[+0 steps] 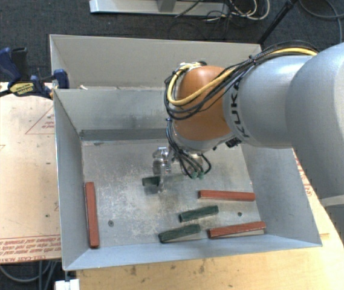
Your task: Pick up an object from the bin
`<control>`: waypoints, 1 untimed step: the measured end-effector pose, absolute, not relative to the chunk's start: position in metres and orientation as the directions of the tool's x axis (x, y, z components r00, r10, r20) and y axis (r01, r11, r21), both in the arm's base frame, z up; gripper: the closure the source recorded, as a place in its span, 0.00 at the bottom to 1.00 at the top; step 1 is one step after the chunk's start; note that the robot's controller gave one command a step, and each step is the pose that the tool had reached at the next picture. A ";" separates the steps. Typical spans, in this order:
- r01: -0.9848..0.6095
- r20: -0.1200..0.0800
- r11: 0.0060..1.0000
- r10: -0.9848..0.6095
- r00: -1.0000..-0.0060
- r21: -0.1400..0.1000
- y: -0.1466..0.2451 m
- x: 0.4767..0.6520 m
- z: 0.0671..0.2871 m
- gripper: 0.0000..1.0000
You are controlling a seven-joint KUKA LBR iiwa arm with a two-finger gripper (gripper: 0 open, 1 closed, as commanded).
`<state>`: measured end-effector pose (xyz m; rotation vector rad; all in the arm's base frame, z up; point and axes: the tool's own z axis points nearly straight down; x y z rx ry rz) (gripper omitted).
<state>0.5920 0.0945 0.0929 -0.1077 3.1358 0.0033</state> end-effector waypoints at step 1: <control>-0.067 -0.010 0.998 -0.067 -0.998 0.002 0.095 0.594 0.165 1.00</control>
Offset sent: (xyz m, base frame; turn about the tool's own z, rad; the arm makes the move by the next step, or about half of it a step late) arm -0.0002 0.0000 0.0677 0.0000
